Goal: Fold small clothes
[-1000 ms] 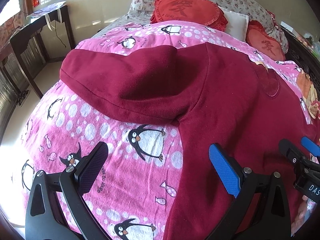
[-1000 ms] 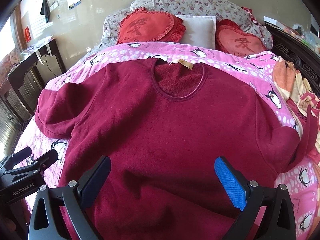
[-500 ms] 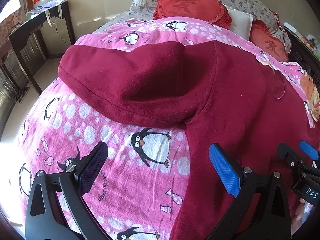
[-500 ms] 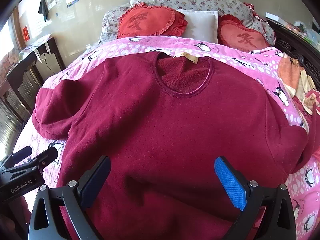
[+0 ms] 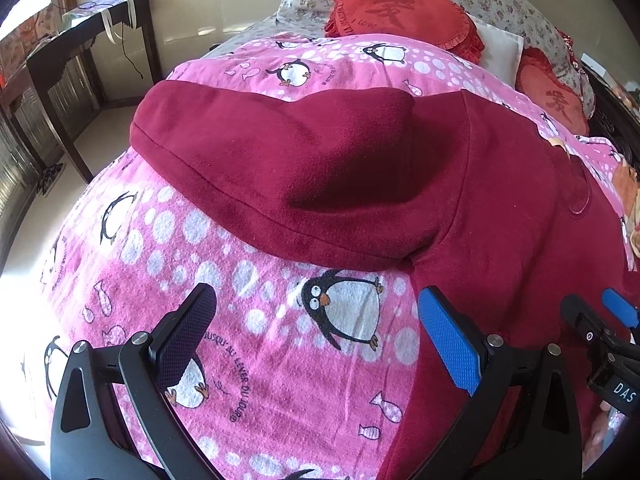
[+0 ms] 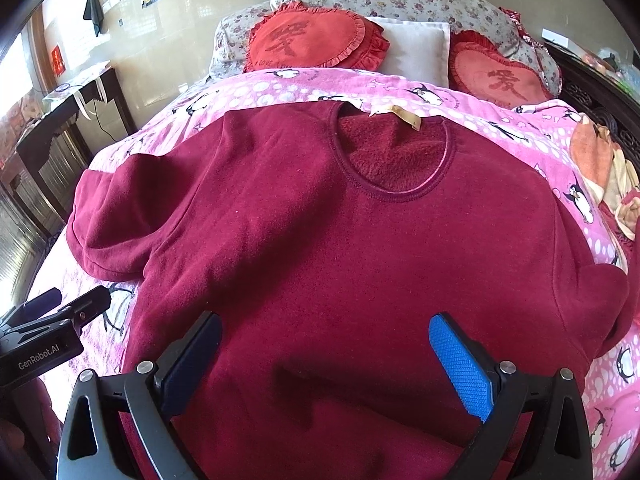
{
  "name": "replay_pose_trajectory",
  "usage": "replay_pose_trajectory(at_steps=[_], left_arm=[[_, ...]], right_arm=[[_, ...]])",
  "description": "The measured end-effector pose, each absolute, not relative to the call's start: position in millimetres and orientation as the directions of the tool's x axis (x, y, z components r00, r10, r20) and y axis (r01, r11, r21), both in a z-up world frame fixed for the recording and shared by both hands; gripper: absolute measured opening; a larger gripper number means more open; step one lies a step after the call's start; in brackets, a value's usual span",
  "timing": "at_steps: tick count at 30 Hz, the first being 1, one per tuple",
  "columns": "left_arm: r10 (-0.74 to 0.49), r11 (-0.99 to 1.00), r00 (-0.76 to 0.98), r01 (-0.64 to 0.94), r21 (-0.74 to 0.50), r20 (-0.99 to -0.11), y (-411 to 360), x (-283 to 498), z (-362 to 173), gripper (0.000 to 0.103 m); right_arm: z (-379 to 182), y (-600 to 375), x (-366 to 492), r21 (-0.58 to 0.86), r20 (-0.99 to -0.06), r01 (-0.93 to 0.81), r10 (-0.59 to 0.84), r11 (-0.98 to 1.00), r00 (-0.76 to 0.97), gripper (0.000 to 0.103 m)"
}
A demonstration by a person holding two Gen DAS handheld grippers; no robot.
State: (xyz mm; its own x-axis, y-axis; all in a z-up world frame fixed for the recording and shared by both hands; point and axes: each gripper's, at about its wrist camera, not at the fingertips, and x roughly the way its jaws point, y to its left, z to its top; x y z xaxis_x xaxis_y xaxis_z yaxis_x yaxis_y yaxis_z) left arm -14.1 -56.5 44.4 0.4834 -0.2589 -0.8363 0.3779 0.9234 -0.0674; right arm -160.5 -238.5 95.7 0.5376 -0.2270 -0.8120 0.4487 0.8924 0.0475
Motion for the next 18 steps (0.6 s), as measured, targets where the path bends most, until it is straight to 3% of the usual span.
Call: replay_pose_trajectory(at_steps=[5, 18], left_arm=[[-0.282, 0.936, 0.470, 0.325, -0.133, -0.836, -28, 13, 48, 0.102], [-0.256, 0.945, 0.508, -0.050, -0.325, -0.823, 76, 157, 34, 0.098]], right_arm=[[93, -236, -154, 0.043, -0.817, 0.437, -0.220, 0.899, 0.533, 0.103], [90, -228, -144, 0.088, -0.826, 0.389, -0.151, 0.917, 0.543, 0.103]])
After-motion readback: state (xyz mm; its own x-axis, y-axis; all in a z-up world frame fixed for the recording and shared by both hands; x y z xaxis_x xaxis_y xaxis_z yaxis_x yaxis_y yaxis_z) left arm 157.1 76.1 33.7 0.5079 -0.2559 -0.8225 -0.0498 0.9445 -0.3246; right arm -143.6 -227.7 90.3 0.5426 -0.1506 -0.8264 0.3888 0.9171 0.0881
